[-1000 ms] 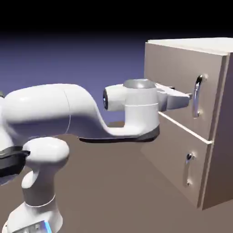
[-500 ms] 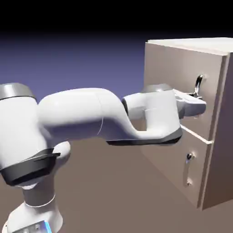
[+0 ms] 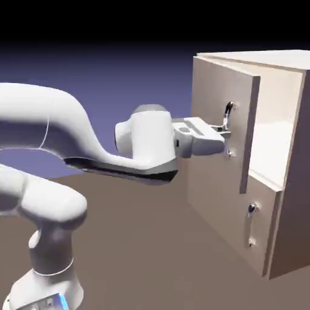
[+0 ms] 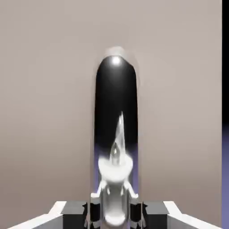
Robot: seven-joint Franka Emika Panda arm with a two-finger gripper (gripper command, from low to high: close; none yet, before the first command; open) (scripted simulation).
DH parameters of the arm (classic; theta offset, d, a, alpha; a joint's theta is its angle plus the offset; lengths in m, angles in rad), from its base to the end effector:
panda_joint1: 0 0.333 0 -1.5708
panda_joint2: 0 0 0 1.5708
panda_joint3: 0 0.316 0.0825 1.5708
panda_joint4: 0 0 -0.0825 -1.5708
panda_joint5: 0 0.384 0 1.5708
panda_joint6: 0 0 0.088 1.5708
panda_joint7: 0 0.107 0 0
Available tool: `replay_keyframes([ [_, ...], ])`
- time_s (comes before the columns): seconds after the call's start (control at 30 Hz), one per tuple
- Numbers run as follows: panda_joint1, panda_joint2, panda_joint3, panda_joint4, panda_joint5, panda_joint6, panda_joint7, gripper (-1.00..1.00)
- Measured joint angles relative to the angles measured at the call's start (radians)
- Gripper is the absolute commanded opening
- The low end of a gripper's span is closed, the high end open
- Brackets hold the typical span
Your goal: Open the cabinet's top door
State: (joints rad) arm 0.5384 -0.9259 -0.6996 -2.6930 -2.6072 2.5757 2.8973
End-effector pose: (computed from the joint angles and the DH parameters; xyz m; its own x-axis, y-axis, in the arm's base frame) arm 0.3530 -0.0589 0.4888 -0.1781 -0.6830 0.7083 -0.1779 -0.6856 -0.7059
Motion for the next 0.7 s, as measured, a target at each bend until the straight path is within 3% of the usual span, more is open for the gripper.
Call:
replay_keyframes([
  [0.33, -0.227, -0.18, 0.338, -0.223, 0.386, -0.127, -0.139, -1.0],
  [0.7, -0.234, -0.38, 0.674, -0.361, 0.865, -0.325, -0.311, -1.0],
])
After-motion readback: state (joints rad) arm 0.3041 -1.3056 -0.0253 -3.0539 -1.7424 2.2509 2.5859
